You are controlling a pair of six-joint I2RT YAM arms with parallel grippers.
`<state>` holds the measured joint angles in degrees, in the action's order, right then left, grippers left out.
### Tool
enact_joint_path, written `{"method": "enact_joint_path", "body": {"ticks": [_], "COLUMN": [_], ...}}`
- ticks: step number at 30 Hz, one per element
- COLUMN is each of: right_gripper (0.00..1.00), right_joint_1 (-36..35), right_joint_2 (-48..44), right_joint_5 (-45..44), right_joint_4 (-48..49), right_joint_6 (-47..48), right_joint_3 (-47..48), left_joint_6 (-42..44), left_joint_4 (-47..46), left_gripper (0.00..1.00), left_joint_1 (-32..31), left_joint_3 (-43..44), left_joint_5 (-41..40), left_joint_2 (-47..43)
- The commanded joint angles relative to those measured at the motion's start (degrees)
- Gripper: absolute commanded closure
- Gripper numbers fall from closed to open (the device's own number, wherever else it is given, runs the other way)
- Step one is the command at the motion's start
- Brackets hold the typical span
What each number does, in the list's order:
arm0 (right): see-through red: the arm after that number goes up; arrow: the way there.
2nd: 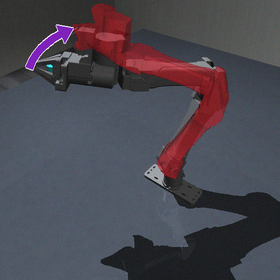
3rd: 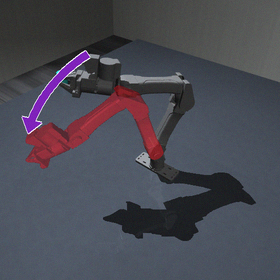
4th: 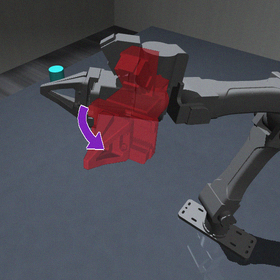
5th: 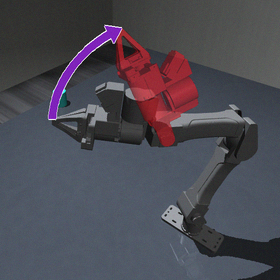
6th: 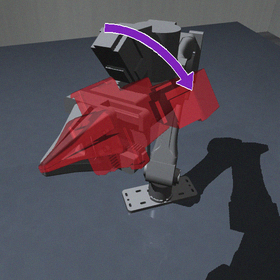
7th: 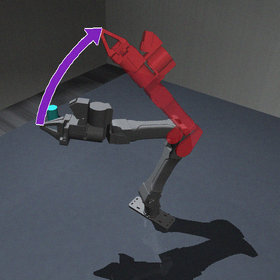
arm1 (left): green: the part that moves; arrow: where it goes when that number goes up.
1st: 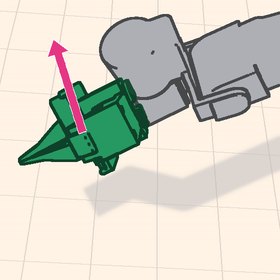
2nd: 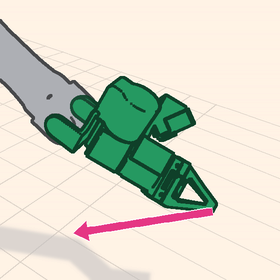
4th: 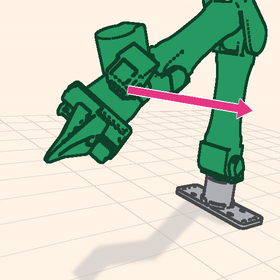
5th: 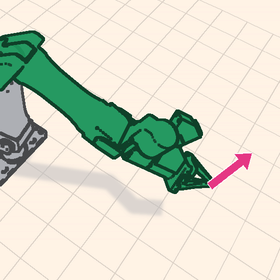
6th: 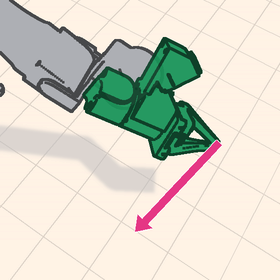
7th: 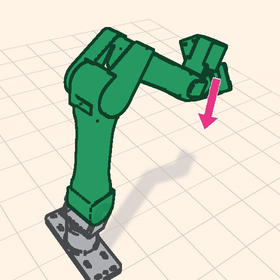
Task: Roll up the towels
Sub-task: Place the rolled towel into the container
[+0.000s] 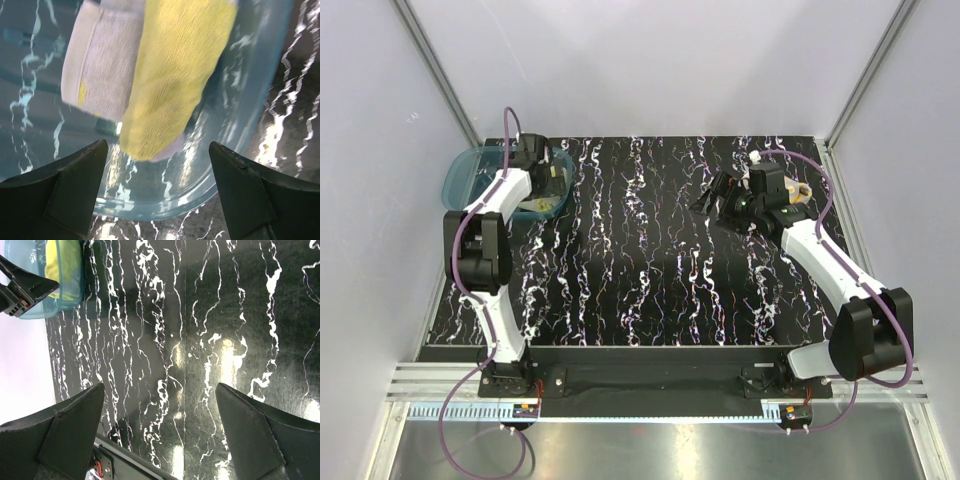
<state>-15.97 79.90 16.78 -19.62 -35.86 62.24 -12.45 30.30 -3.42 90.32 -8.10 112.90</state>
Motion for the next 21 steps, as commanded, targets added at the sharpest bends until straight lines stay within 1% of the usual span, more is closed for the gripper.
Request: {"method": "enact_joint_path", "body": {"ticks": [1,2,5,7,8,10,12,17,20,21], "right_gripper": [0.0,0.0,0.0,0.0,0.0,0.0,0.0,0.0,0.0,0.0], "right_joint_1": [0.76,0.76,1.02,1.2,1.11,1.29,1.64,2.43,2.69,2.7], "right_joint_2": [-1.41,-1.41,-1.06,-0.62,-0.53,-0.88,-1.23,-1.41,-1.24,-1.06], "right_joint_5": [0.63,0.8,1.68,2.21,2.47,2.56,2.56,3.44,4.05,4.23], "right_joint_4": [1.07,1.33,1.95,2.04,2.13,1.86,1.86,1.6,1.86,1.86], "right_joint_6": [1.23,1.23,1.05,0.88,0.79,1.05,1.32,1.49,1.49,1.4], "right_joint_3": [-0.98,-1.41,-1.77,-1.68,-1.68,-1.86,-1.94,-2.03,-2.03,-2.03], "left_joint_6": [-0.74,-0.56,-0.38,-0.47,-0.56,-0.65,-0.56,-0.38,-0.56,-0.73], "left_joint_4": [-4.47,-3.68,-3.14,-4.19,-4.38,-4.12,-3.76,-3.33,-3.15,-3.23], "left_gripper": [0.13,0.14,0.23,0.3,0.37,0.41,0.43,0.44,0.31,0.29], "left_joint_1": [-0.18,-0.18,-0.27,-0.53,-0.53,-0.45,-0.45,0.25,1.22,1.48], "left_joint_3": [-1.03,0.19,0.21,-0.32,-0.58,-0.24,0.55,1.87,2.49,2.66], "left_joint_5": [-3.68,-3.68,-2.36,-1.57,-1.4,-0.78,-0.6,0.01,1.33,1.77], "left_joint_2": [-5.06,-4.45,-2.34,-1.55,-0.85,0.12,1.35,3.11,4.16,4.43]}}
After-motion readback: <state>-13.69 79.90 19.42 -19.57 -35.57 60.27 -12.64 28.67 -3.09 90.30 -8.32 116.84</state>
